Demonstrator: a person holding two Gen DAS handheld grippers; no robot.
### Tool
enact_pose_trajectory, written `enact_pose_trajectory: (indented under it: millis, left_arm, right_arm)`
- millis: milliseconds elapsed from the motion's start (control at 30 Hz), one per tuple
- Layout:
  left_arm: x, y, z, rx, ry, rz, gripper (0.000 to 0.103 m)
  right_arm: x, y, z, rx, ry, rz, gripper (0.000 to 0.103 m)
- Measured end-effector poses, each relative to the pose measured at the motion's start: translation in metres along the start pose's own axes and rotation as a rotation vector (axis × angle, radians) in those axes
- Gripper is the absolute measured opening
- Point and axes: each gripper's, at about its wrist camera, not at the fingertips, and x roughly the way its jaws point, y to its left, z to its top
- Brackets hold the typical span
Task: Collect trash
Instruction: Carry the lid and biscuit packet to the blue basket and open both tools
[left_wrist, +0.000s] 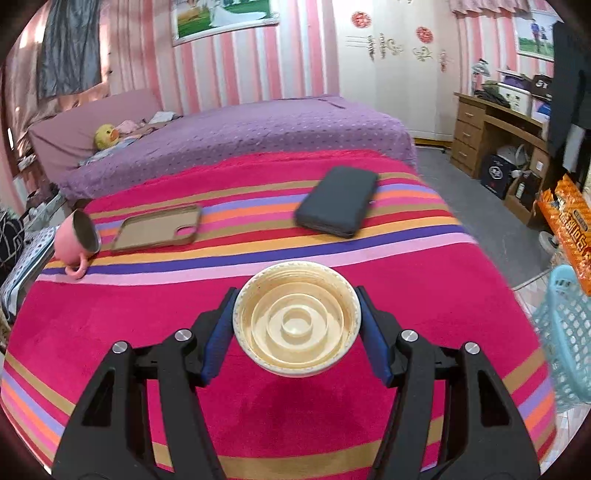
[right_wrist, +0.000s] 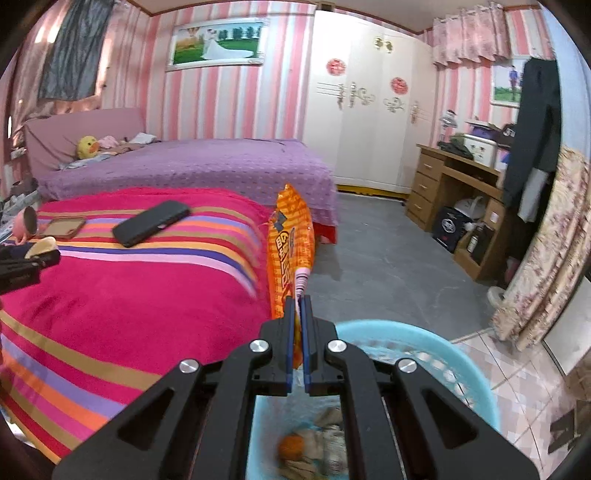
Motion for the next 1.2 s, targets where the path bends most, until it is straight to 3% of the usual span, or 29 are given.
enact_pose_trajectory:
  millis: [200,500,800,1067,1200]
  left_arm:
    - [-0.010,-0.049,0.003,0.053,-0.023,-0.051,0.060]
    - [-0.022,-0.153,-0.005,0.130,-0.014,-0.195,0.060]
    - [-0.040,-0.255,-0.028,0.242,-0.037,-0.301,0.060]
    - [-0.040,-0.297,-0.030,0.259,-0.006,-0.350,0.062]
    - [-0.039,-0.294,-0.025,0.248,-0.026,-0.336,0.079]
  right_arm:
    - [-0.003,-0.046,-0.013,0.044,0.019,-0.044,0.003]
    - [-0.002,-0.096,-0.041,0.047,0.097,-0.125,0.003]
    - [-0.012,-0.139,-0.062,0.124,0.096,-0.120,0.003]
    - [-0.012,-0.144,-0.070,0.156,0.090,-0.094,0.003]
    - [-0.011,-0.141,-0.069,0.153,0.091,-0.082,0.003]
